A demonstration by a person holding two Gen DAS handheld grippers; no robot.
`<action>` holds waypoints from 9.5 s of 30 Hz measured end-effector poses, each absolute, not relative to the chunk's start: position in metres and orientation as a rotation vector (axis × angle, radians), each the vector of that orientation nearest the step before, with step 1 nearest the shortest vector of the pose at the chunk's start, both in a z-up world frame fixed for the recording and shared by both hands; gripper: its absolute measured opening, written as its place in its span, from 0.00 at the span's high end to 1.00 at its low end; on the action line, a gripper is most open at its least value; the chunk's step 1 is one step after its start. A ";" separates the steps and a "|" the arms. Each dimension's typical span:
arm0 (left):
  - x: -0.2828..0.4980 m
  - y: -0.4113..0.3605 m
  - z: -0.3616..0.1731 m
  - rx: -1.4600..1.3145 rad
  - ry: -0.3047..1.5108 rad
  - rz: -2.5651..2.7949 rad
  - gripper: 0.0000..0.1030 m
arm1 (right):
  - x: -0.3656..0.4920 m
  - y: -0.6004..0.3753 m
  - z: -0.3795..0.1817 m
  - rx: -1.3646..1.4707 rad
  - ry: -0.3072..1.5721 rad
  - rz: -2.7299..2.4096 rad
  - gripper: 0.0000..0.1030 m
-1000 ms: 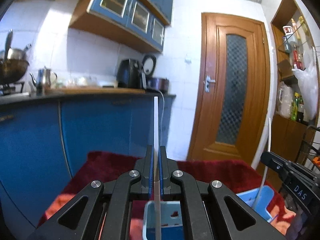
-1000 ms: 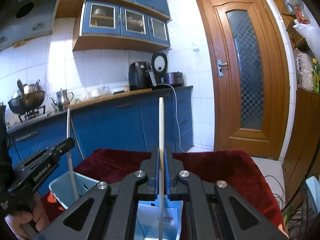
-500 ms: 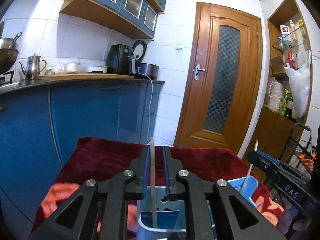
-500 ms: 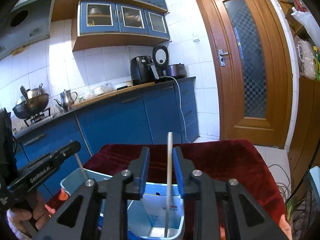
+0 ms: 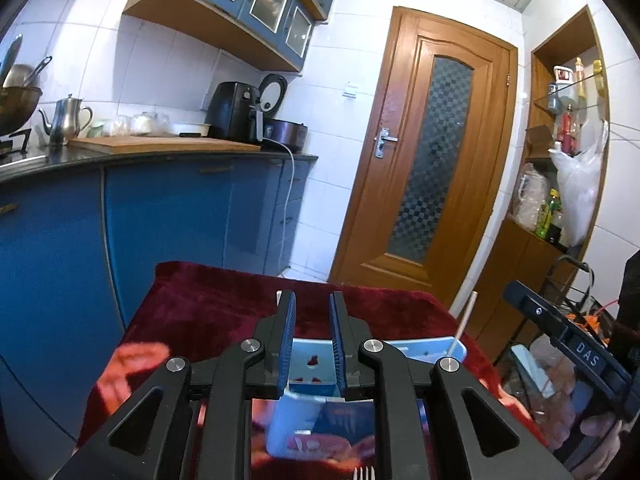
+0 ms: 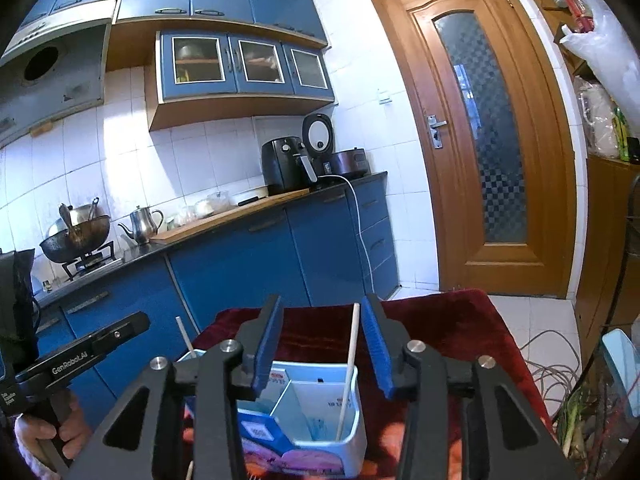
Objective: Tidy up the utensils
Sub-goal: 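Open the right tool then the left tool, dropping chopsticks into the caddy, then move the left tool back to the utensils and grasp another white chopstick, then grasp the white plastic spoon with the right tool while the left tool lifts its chopstick, then carry the spoon and chopstick to the caddy and lower the spoon inside, then open the right tool to release the white spoon into the caddy, then open the left tool to drop the white chopstick into the caddy while the right tool withdraws, then move both tools down to the loose utensils, left tool toward the white plastic fork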
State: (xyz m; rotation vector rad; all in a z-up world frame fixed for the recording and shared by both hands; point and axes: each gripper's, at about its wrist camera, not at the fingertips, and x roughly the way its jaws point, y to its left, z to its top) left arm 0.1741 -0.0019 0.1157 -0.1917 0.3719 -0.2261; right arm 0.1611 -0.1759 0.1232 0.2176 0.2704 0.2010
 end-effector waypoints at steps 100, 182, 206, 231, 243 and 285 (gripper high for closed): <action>0.106 0.041 0.008 -0.284 0.885 -0.258 0.95 | 0.070 -0.136 0.016 0.176 0.823 0.230 0.53; 0.121 0.010 0.136 -0.228 0.314 -0.292 0.96 | 0.082 -0.145 0.120 0.151 0.362 0.240 0.90; 0.189 -0.008 0.139 -0.179 0.012 -0.148 0.96 | 0.138 -0.153 0.151 0.002 0.230 0.042 0.90; 0.201 -0.008 0.093 -0.155 0.225 -0.173 0.79 | 0.182 -0.155 0.102 0.069 0.419 0.101 0.63; 0.170 0.000 0.112 -0.183 0.267 -0.210 0.77 | 0.147 -0.163 0.118 0.117 0.377 0.110 0.60; 0.096 0.007 0.049 -0.132 0.698 -0.179 0.77 | 0.067 -0.154 0.050 0.206 0.633 0.170 0.55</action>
